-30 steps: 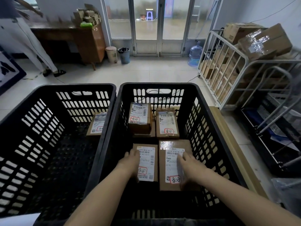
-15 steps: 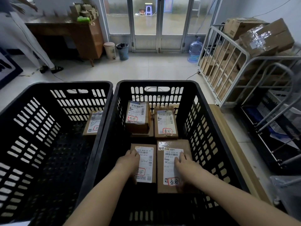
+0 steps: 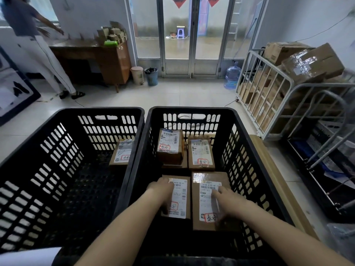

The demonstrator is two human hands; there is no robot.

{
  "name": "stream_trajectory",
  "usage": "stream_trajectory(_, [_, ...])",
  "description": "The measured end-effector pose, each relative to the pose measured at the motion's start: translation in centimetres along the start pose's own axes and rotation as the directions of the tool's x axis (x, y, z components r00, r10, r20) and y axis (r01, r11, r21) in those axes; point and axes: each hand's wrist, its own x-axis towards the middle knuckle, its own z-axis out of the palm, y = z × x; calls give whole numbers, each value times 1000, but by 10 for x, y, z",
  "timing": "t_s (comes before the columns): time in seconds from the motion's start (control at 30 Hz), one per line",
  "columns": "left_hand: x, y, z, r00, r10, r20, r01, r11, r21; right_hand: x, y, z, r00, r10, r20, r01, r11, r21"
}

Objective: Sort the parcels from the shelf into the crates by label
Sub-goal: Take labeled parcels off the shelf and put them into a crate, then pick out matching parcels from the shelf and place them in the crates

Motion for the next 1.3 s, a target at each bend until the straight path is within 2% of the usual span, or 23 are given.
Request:
stream_trajectory(0.27, [-16, 2, -28, 990, 98, -101, -107, 990, -89, -30, 2, -23, 997, 11, -78, -4, 997, 81])
stream_trajectory(0.43, [-31, 10, -47, 969, 190, -159, -200, 979, -46, -61, -1, -35, 988, 50, -144, -29, 989, 142])
stream_trajectory(0.6, [-53, 17, -63, 943, 266, -201, -273, 962, -6, -94, -11, -42, 976, 85, -203, -60, 990, 130])
stream_trajectory(0.83, [-100, 26, -73, 867, 417, -273, -414, 907, 72, -150, -40, -38, 924, 210, -318, -161, 971, 175])
stream_trajectory(0.97, [-128, 26, -75, 795, 527, -301, -513, 848, 132, -188, -60, -31, 866, 323, -381, -252, 941, 226])
stream_trajectory(1.13, [-165, 27, -69, 695, 638, -331, -610, 767, 199, -244, -91, -15, 749, 485, -452, -351, 869, 350])
stream_trajectory(1.3, [-202, 41, -56, 617, 733, -287, -699, 678, 229, -298, -116, 15, 666, 618, -418, -460, 781, 422])
